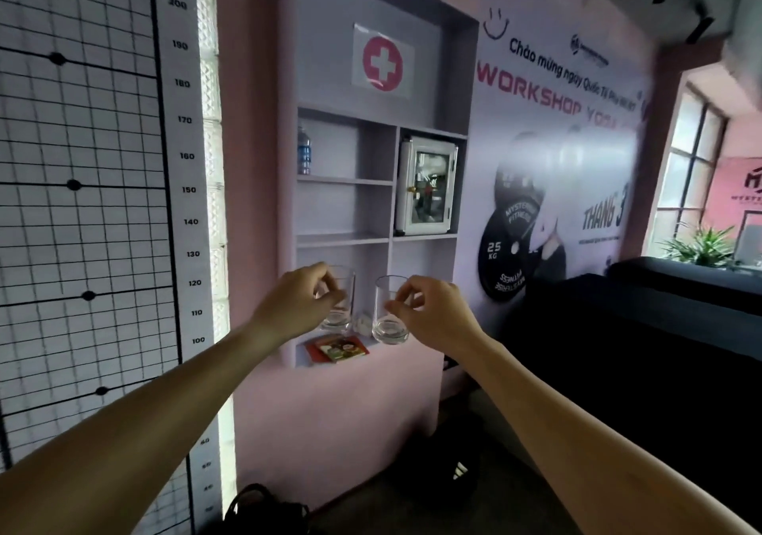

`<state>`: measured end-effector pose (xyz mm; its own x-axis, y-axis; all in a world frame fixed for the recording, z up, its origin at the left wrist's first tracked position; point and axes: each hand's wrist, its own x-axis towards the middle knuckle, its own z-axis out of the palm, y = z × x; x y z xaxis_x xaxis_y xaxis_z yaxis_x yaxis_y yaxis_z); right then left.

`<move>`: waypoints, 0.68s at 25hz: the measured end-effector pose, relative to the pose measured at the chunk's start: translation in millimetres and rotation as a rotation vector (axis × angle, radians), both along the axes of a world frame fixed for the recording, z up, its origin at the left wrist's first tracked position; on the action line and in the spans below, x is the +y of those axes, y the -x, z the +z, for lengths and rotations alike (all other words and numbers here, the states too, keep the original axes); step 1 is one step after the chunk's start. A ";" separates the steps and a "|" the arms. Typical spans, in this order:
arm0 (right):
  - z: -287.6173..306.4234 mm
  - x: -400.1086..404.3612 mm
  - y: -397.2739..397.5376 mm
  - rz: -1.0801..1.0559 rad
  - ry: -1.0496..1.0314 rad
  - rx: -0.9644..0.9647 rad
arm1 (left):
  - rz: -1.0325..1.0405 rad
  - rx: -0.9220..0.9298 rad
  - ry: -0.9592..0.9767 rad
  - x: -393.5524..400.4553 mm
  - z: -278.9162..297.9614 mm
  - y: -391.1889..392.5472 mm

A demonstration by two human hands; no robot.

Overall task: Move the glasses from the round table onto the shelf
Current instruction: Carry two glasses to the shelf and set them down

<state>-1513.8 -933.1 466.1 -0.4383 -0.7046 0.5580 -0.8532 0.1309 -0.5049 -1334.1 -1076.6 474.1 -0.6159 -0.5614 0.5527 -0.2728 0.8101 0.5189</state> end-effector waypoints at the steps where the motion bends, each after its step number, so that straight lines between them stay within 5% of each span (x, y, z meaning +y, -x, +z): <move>1: -2.1 -14.4 13.5 0.014 -0.004 -0.007 | 0.011 0.001 0.001 -14.2 -1.2 12.0; 17: 21.2 -327.1 218.2 0.132 0.061 -0.058 | 0.148 0.094 0.101 -321.1 6.3 219.8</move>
<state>-1732.0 -1260.2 487.4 -0.3765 -0.7239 0.5781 -0.8303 -0.0132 -0.5572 -1553.9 -1397.7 480.5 -0.4739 -0.5808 0.6619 -0.3469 0.8140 0.4659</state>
